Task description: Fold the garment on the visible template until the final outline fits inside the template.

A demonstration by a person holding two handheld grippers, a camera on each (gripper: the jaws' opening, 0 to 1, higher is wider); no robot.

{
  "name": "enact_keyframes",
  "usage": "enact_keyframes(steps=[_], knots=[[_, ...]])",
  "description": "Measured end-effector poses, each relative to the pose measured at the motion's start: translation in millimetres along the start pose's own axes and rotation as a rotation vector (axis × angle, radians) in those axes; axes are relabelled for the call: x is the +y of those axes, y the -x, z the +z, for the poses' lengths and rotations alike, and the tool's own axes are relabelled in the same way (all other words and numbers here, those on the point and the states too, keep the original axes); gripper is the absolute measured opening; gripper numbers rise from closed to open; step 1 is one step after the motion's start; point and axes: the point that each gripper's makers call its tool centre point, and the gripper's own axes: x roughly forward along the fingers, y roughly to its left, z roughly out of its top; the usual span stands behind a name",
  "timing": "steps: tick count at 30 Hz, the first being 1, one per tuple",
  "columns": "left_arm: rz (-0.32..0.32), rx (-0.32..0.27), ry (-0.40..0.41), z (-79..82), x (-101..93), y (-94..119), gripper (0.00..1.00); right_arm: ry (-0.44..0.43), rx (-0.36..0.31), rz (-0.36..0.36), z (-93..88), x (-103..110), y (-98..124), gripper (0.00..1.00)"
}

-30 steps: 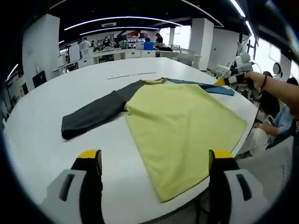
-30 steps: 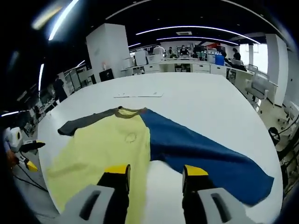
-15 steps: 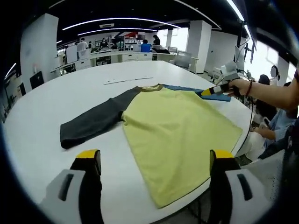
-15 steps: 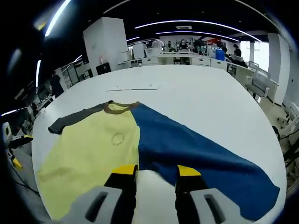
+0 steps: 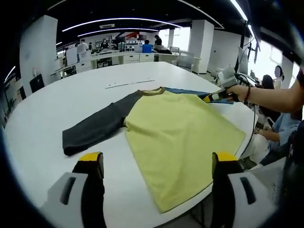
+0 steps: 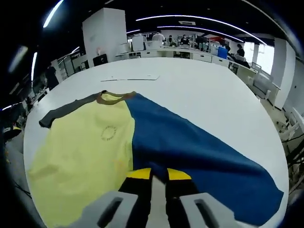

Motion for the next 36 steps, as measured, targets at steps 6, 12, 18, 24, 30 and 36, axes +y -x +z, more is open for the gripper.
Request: enact_keyframes(steps=[6, 12, 18, 24, 30, 36], knots=[[0.006, 0.006, 0.001, -1.6, 1.9, 0.2, 0.91, 0.022, -0.002, -0.016, 1.3, -5.0, -0.3, 0.0], [0.006, 0.01, 0.003, -2.7, 3.0, 0.3, 0.9, 0.059, 0.011, -0.061, 3.5, -17.8, -0.6, 0.0], [0.008, 0.01, 0.002, -3.3, 3.7, 0.8, 0.9, 0.054, 0.007, -0.081, 7.8, -31.1, -0.6, 0.0], [0.009, 0.01, 0.001, -3.4, 3.5, 1.3, 0.9, 0.054, 0.009, -0.08, 7.0, -32.7, -0.5, 0.0], [0.01, 0.009, 0.0, -2.9, 2.9, 2.1, 0.91, -0.02, -0.021, -0.033, 9.0, -28.5, 4.7, 0.07], [0.004, 0.007, -0.009, -0.9, 1.5, 1.8, 0.92, -0.087, -0.061, -0.022, 15.3, -35.8, 21.3, 0.38]])
